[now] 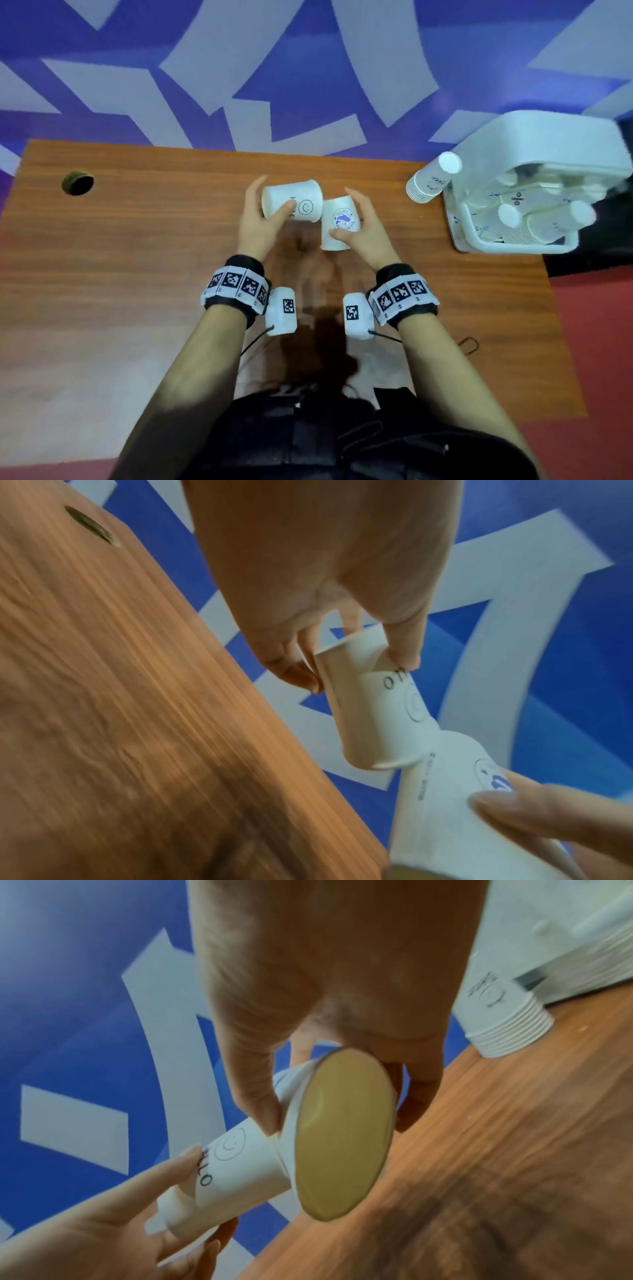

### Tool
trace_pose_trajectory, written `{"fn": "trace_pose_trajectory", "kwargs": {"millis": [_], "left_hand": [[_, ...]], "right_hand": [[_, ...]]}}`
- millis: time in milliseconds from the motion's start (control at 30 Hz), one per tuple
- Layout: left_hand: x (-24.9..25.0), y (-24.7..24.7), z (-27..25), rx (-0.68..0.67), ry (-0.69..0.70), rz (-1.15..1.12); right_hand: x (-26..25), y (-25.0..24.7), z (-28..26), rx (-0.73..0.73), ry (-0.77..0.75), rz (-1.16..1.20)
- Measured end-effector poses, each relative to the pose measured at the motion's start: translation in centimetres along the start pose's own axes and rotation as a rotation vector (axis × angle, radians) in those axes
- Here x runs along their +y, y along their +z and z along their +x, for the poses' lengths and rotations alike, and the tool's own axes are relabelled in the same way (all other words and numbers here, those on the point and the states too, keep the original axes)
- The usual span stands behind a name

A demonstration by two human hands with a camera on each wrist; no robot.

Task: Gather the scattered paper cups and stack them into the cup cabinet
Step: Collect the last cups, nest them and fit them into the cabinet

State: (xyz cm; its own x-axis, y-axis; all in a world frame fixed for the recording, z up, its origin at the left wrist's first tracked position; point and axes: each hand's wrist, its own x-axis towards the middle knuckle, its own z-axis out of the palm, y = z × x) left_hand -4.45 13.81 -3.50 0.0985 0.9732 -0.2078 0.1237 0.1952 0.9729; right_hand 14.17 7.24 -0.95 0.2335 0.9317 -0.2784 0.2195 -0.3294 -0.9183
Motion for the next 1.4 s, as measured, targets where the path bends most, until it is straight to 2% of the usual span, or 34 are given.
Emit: {"fn": "trace_pose_trajectory", "kwargs": {"millis": [67,233,367,567,867,1133,1267,1400], "left_hand": [[0.7,1.6,-1.1,0.03,-0.017,-0.024],[2.6,4.8,-3.4,-0.076,0.063,0.045],[3.5,6.4,-4.8,-0.094,0.113,0.087],[4.8,9.5,-6.3,-0.01,0.114,0.066],[5.4,18.9,-8.4,0.066,0.166,0.059],[4.8,27.4,-9.9,0.105,0.18,0.012],[4.5,29.2,-9.9,0.138,0.159,0.015],[4.1,29.8,-9.5,0.172,0.152,0.044]], "right_hand": [[0.1,-1.3,-2.0,0.118,0.013,0.03],[0.6,-4.8,-5.5,0.407,0.015,0.065],[0.8,-7.1,-6.9,0.528,0.019,0.135],[0.8,-11.1,-7.6,0.534,-0.039,0.18],[3.0,-21.4,-7.2,0.492,-0.065,0.083],[5.4,-30.5,-7.0,0.693,-0.12,0.17],[6.1,-32.3,-5.8,0.657,-0.137,0.163],[6.6,-32.1,-4.3,0.667,-0.151,0.12]]}}
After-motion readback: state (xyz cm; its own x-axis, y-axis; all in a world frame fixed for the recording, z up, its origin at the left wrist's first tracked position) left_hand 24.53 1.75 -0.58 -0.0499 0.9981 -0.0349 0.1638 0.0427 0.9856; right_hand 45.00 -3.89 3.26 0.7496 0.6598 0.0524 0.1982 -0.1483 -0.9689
